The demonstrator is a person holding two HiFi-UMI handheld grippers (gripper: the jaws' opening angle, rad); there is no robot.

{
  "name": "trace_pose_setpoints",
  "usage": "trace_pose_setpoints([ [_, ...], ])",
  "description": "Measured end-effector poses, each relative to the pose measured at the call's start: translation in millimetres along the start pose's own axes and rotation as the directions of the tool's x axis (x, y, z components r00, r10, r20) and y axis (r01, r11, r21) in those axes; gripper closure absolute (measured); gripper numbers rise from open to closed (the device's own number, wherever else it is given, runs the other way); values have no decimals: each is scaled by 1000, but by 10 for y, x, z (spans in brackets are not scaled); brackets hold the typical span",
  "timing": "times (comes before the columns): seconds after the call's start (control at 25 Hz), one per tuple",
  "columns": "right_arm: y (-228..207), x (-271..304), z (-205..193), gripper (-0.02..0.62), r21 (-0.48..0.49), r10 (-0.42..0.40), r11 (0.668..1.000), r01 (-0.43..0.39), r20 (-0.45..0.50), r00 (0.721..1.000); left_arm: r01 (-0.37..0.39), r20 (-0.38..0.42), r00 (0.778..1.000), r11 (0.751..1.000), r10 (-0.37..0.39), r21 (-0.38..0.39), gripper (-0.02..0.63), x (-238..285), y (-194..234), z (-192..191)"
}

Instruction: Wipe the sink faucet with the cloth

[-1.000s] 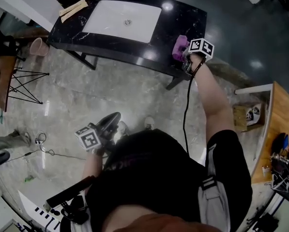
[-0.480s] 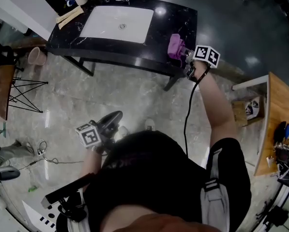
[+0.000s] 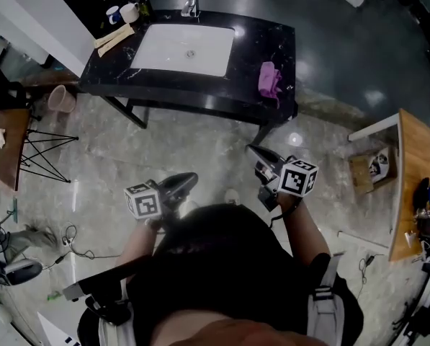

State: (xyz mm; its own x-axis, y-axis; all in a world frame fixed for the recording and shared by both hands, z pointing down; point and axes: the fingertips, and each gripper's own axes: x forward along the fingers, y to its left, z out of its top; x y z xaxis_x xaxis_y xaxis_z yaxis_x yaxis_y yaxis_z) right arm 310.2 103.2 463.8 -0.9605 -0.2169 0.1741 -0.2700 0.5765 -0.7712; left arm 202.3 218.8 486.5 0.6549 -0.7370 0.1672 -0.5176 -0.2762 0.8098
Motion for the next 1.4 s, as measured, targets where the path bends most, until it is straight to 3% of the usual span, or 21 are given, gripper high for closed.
trace_pose_setpoints([
  [0.16,474,50,-402,584,-78,-3,997,2,-3,1000,49,-94,995,993,-39,109,606,-47,-96,-50],
  [0.24,588,91,-563,584,-94,-5,996,3,-25,1000,76,-120,991,989,-61,123,606,-54,-140,-102],
  [0.4,642,97,-694,584,-81,-21,997,18,-37,999,105,-126,988,991,-94,87,606,-82,-145,-185],
  [0.68,649,71,-786,584,-23,-26,999,26,-25,999,90,-69,994,993,-85,73,606,-219,-86,52],
  [1.4,714,244,-784,584,-74,2,997,-8,-88,996,89,-51,995,996,-88,26,606,-229,-89,-66],
])
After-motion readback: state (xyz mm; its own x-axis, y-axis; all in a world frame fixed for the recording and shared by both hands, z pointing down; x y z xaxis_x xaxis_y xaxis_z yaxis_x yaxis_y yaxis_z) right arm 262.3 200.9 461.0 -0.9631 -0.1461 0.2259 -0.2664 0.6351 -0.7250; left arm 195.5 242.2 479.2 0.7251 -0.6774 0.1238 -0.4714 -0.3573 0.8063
